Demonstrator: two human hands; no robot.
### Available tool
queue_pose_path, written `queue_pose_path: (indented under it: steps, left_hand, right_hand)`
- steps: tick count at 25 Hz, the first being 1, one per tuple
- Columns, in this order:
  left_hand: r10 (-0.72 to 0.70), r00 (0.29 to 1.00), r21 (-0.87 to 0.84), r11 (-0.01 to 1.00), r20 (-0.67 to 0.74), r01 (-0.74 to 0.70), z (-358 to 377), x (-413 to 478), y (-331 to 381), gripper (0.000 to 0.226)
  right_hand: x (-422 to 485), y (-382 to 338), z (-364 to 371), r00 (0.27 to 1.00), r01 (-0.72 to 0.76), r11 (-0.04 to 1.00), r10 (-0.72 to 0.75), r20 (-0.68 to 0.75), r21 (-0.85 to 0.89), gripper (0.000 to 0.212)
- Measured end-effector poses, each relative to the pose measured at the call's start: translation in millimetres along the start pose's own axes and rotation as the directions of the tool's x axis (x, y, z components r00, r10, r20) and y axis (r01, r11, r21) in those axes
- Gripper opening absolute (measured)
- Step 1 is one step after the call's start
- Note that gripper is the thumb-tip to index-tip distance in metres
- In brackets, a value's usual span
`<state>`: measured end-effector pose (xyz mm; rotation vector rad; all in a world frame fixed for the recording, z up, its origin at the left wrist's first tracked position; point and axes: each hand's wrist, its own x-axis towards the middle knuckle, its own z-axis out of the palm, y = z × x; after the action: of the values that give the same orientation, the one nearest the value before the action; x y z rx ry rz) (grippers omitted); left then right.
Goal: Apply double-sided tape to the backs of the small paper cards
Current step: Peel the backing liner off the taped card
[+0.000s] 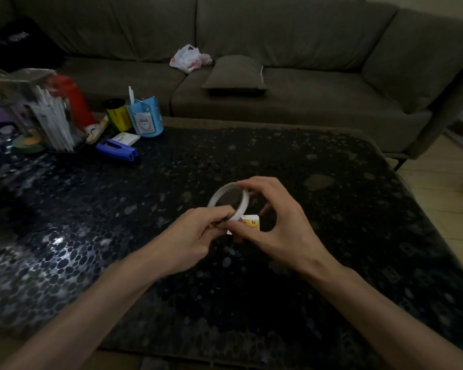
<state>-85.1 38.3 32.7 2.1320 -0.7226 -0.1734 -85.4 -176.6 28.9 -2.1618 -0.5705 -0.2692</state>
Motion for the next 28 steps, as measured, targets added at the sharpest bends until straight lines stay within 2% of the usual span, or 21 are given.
queue_pose_path:
  steps: [2,5,9,13,16,19,22,25,28]
  left_hand:
    - [-0.001,1.000,0.000,1.000,-0.008,0.001,1,1,-1,0.021]
    - [-0.002,1.000,-0.053,0.999,-0.011,0.001,0,3,2,0.018]
    - [0.025,0.999,-0.068,0.997,-0.038,-0.027,1,4,5,0.019]
    - [0.062,0.996,-0.062,0.996,-0.065,-0.066,0,4,8,0.034]
    - [0.055,0.997,-0.058,0.997,-0.060,-0.058,0,4,3,0.020]
    - [0.041,0.995,0.007,0.999,-0.088,-0.041,-1,3,3,0.018]
    - [0.057,0.989,0.146,0.989,-0.135,-0.038,-1,0,6,0.022]
    - [0.045,0.995,0.075,0.996,-0.092,-0.038,1,0,4,0.017]
    - [0.015,1.000,0.000,1.000,-0.006,-0.015,2,0,4,0.016]
  right_hand:
    - [-1,1,-2,0.999,-0.050,0.998,0.050,-0.012,0.035,0.072]
    - [-4,-3,-2,0.997,-0.050,0.999,0.051,-0.059,0.014,0.071]
    - [-8,-7,0,0.981,0.064,0.985,-0.091,-0.169,-0.162,0.062]
    - [-12,-5,6,0.952,0.117,0.954,-0.187,-0.242,-0.276,0.047]
    - [-12,-5,10,0.941,0.132,0.944,-0.216,-0.261,-0.302,0.036]
    - [-11,-5,10,0.944,0.130,0.949,-0.207,-0.258,-0.288,0.030]
    - [-10,-7,10,0.956,0.094,0.969,-0.151,-0.250,-0.228,0.032]
    - [-8,-10,7,0.981,0.023,0.992,-0.047,-0.190,-0.127,0.042]
    - [-7,-9,4,0.984,-0.005,0.996,-0.012,-0.176,-0.092,0.044]
